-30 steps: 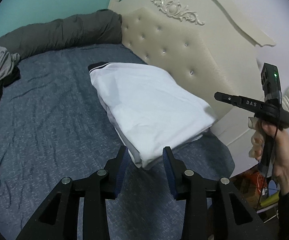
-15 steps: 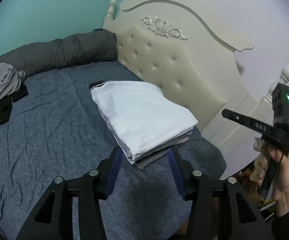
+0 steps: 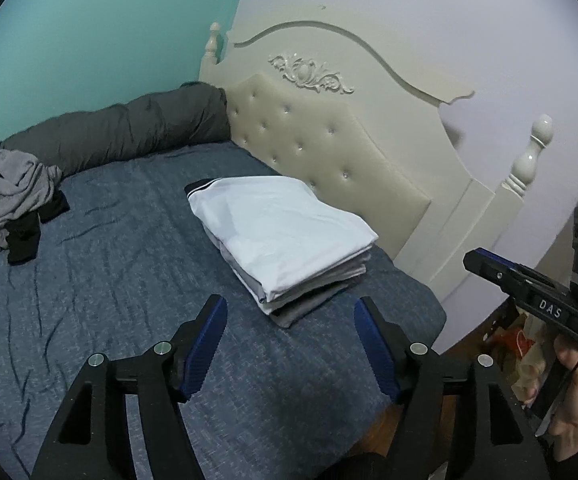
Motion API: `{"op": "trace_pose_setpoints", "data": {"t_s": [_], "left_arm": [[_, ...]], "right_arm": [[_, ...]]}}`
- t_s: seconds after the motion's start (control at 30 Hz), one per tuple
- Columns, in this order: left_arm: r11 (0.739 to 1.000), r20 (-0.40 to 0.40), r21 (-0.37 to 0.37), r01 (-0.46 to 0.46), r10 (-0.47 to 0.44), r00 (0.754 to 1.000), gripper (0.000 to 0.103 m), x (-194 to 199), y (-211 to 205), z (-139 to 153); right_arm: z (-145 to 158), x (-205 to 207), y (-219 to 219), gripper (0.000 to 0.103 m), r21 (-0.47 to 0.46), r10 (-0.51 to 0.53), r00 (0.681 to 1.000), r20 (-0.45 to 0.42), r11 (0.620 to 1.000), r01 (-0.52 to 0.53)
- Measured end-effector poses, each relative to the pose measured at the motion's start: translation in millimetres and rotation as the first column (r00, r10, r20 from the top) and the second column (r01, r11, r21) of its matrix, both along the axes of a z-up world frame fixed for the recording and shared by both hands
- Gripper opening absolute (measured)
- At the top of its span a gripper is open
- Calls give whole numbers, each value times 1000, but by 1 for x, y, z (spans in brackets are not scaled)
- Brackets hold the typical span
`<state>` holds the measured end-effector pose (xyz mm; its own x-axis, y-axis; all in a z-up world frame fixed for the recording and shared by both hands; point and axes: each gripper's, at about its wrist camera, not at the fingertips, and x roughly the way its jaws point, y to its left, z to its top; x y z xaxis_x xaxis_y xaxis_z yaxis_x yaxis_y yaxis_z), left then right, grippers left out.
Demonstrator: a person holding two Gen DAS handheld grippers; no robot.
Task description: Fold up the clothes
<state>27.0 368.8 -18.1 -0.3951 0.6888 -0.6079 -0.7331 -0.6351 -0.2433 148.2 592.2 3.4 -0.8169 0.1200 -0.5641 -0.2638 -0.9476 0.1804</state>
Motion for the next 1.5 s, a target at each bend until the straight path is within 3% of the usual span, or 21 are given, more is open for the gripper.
{"op": "trace_pose_setpoints", "data": {"t_s": [0.1,0.2,0.6,0.8,1.5], "left_arm": [[1000,-14,-7,13,-13,1000,73,11,-7,0],[1000,-32,-11,8,-9,999,84,23,-15,-1],[1000,-51,9,-2,3,999,95,48,-46,-8],[1000,-58,1,-6,6,998,103,53,-56,-12],[1000,-89,-11,-2,1,996,103,77,-73,-23]], "right_arm": [[-3,13,-11,49,3,-15,1000,2,1000,15],[-6,27,-21,54,9,-37,999,-2,999,37],[-16,60,-51,85,16,-106,994,-18,994,106],[-18,70,-67,95,38,-126,991,-38,991,127],[-31,97,-97,100,48,-174,983,-60,983,177]]}}
